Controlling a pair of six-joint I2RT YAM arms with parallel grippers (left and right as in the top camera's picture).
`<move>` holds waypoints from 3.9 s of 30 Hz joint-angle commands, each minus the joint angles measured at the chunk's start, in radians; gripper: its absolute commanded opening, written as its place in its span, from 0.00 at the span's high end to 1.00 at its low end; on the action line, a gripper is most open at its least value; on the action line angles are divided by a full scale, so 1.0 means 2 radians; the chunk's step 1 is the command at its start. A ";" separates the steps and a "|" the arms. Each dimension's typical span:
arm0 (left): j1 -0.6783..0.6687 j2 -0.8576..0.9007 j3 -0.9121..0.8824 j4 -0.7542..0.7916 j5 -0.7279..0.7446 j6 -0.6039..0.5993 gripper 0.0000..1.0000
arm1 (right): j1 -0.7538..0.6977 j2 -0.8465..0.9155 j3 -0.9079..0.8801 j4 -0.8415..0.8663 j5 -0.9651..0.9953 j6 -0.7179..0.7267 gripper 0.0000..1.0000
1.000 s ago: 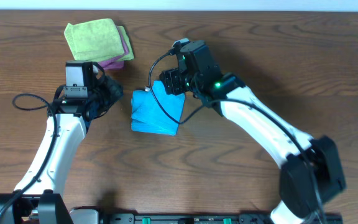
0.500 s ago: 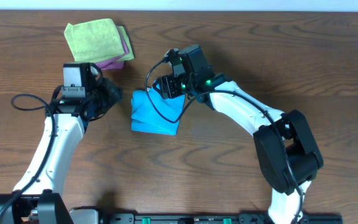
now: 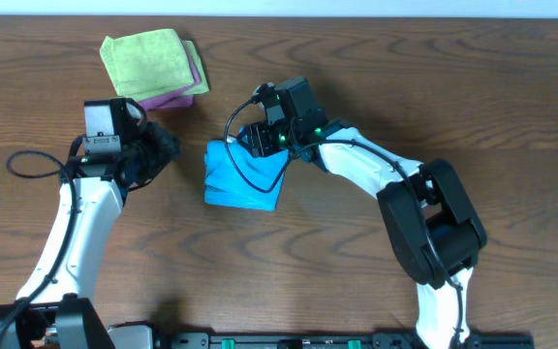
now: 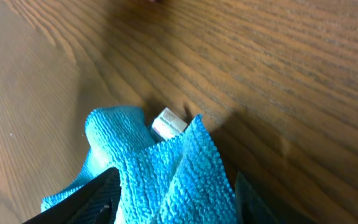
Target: Fold the cloth
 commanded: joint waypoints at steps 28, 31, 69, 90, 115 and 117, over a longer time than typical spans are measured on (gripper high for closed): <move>0.031 0.002 -0.005 -0.002 0.003 0.017 0.71 | 0.024 0.003 0.088 -0.067 -0.065 -0.026 0.99; 0.031 0.002 -0.005 0.002 0.003 0.016 0.71 | 0.029 0.003 0.088 -0.084 -0.065 -0.035 0.99; 0.031 0.002 -0.005 0.005 0.003 0.017 0.72 | 0.080 0.056 0.089 -0.070 -0.020 -0.070 0.04; 0.031 0.002 -0.005 0.005 0.013 0.017 0.71 | 0.081 0.005 0.099 -0.178 0.118 -0.099 0.11; 0.031 0.002 -0.005 0.005 0.012 0.017 0.72 | 0.107 -0.044 0.106 -0.164 0.080 -0.132 0.99; 0.031 0.002 -0.005 0.005 0.012 0.016 0.71 | 0.107 -0.045 0.106 -0.164 0.072 -0.132 0.99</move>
